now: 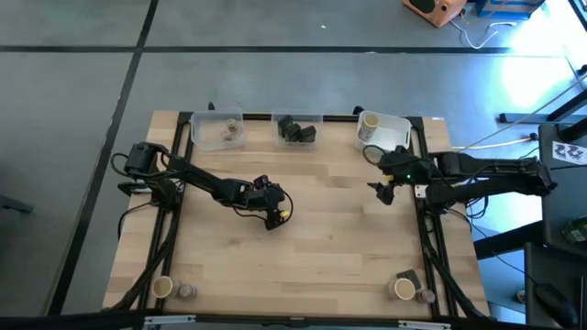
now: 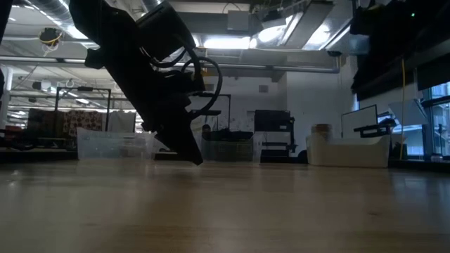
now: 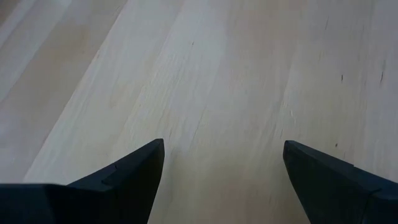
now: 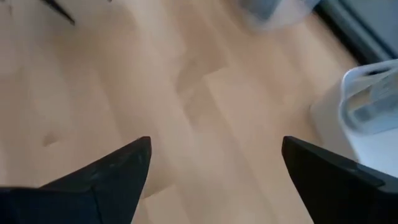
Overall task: Sort spices by type
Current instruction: Put the right gold seasoning bottle into the white bin
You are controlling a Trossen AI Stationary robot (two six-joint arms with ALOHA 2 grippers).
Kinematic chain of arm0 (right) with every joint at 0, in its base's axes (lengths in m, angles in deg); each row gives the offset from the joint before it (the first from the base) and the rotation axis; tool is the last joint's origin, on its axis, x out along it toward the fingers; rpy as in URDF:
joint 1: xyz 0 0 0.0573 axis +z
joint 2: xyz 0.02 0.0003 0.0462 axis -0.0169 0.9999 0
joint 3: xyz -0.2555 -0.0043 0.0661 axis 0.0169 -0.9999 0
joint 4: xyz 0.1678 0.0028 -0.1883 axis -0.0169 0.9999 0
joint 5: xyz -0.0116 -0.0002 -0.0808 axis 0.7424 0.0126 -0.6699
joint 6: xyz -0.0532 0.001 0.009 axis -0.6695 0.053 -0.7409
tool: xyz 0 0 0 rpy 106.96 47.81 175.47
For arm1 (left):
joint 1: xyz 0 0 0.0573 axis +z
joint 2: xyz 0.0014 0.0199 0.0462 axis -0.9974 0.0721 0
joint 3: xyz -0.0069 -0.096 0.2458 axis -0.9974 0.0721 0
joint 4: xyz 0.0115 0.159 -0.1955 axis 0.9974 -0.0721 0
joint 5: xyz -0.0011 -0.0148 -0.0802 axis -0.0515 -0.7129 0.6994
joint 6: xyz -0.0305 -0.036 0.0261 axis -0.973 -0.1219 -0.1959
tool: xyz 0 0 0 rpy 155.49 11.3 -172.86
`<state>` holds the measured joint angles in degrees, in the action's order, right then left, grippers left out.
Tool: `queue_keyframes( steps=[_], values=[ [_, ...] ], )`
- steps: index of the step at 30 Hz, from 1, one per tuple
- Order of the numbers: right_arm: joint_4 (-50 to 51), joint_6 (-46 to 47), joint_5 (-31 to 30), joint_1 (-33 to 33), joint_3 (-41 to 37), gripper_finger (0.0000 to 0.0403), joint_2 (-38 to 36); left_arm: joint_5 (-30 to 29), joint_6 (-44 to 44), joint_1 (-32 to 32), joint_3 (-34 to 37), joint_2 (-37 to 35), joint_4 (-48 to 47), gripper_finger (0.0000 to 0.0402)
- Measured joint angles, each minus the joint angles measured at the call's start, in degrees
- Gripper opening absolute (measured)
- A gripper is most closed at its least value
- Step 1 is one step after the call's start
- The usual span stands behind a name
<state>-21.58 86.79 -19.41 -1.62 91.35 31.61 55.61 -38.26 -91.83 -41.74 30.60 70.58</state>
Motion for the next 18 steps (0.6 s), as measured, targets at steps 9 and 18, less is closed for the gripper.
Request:
queue_keyframes(
  steps=[9, 18],
  values=[
    [15.0, 14.6, 5.0, 10.3, 6.1, 0.036, 6.9, 0.0, -1.2, 0.0, 0.0, 0.0, 0.2, 0.0312],
    [17.1, 34.6, 11.9, 25.7, 8.3, 0.036, 13.3, 0.0, -0.8, 0.0, 0.0, 0.0, 2.4, 0.0312]
  ],
)
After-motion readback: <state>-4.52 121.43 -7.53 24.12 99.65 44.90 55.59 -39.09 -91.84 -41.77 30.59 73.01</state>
